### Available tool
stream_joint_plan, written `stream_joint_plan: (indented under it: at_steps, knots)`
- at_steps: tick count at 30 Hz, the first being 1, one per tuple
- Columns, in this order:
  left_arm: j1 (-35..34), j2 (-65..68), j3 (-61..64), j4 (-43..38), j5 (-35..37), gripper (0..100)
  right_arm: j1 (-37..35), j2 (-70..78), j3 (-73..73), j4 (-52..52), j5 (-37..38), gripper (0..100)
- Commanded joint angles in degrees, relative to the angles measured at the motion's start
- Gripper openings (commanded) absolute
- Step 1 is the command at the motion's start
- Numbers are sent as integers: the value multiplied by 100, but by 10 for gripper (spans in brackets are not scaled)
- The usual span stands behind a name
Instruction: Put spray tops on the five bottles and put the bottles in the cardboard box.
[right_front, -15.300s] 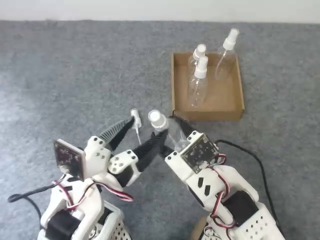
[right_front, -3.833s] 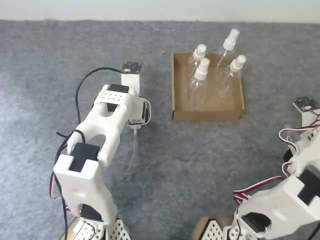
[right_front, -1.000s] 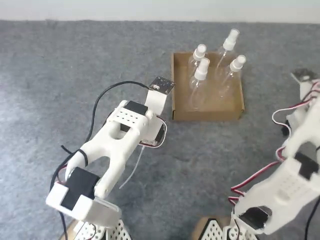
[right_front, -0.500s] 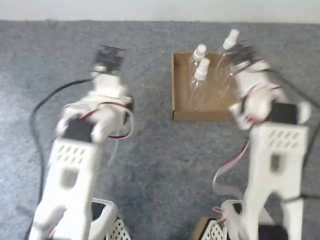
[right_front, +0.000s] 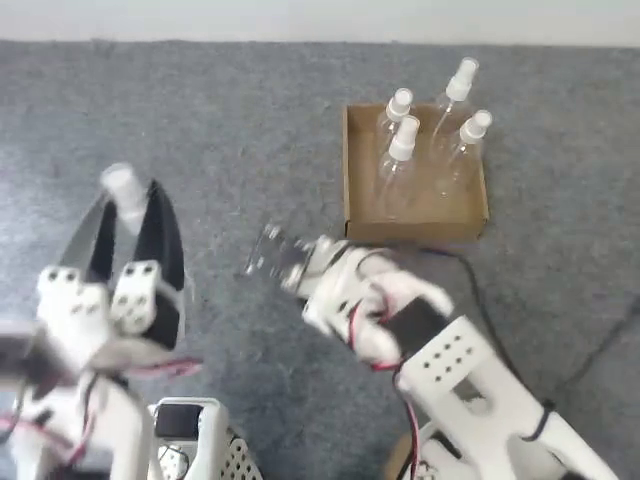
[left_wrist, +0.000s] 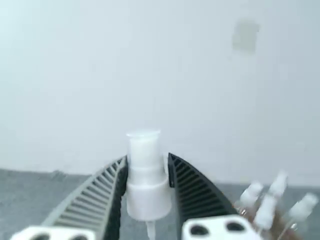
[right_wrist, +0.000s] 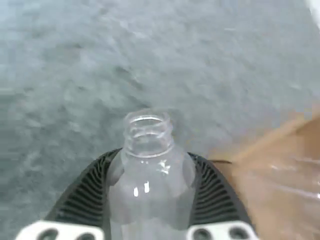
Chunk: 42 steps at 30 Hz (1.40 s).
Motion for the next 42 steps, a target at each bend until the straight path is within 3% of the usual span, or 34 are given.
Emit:
stream_joint_plan:
  at_steps: [1, 5, 10, 17, 23, 32, 42]
  knots:
    - [-9, -466, -22, -88, 545, 10, -479, -365, 316, -541, -79, 6]
    - [35, -747, -31, -123, 826, 10, -549, -708, 668, -1095, -624, 6]
    - [730, -695, 163, -281, 844, 10, -470, -1147, 1354, -2088, -1574, 6]
    - [897, -677, 1270, -1530, 1064, 9, -462, -1815, 2048, -2721, -1582, 6]
    - [905, -668, 1719, -1591, 1495, 9, -462, -2141, 2198, -2712, -1591, 6]
    - [905, -659, 2229, -1591, 1503, 9, -453, -2141, 2198, -2712, -1591, 6]
    - [905, -659, 1877, -1846, 1503, 9, -453, -2141, 2207, -2712, -1591, 6]
